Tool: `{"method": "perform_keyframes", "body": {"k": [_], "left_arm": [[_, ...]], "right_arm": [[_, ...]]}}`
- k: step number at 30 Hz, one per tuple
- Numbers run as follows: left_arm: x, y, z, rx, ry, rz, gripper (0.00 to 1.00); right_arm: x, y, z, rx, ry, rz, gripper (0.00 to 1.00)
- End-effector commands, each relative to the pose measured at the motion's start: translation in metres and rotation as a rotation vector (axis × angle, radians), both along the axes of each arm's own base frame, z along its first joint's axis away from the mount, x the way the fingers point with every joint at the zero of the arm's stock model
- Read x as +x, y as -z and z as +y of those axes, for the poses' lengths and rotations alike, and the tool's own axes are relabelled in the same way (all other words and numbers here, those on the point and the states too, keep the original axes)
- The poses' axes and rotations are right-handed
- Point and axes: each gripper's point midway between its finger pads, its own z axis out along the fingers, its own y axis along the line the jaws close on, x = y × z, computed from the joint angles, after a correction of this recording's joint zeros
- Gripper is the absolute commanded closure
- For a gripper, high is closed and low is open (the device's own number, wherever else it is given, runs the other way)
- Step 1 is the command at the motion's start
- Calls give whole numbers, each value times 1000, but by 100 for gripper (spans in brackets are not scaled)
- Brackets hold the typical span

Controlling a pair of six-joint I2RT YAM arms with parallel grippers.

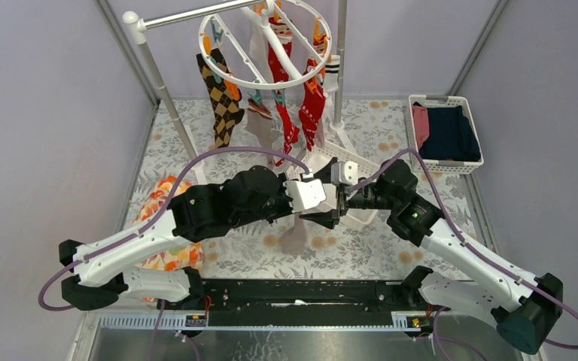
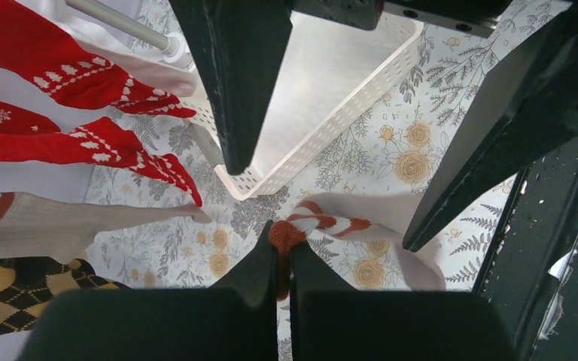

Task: Clip the socks to the hanger
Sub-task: Pick up the sock from the bin.

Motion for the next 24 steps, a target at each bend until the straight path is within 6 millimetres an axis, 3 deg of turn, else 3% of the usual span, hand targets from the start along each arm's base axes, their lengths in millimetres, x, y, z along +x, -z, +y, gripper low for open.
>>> {"method": "perform_keyframes", "body": {"k": [1, 4, 7, 12, 17, 21, 24], "left_arm": [[-2, -15, 3, -5, 20, -39, 100], [-5, -19, -1, -33, 40, -35, 100], [-5, -21, -2, -50, 37, -34, 100], [1, -17, 1, -35, -14, -36, 100], [7, -19, 0, -55, -78, -21, 100], [11, -22, -4, -86, -129, 9, 100], [11, -23, -7, -105, -148, 33, 100]], "right_arm": [[4, -5, 8, -12, 12, -46, 17], [7, 0, 15, -37, 21, -23, 29], [5, -2, 17, -30, 26, -14, 30], [0, -13, 11, 3, 49, 3, 10], [4, -22, 7, 23, 107, 39, 8], [18, -16, 14, 15, 183, 78, 11], [27, -10, 20, -15, 229, 81, 24]]}}
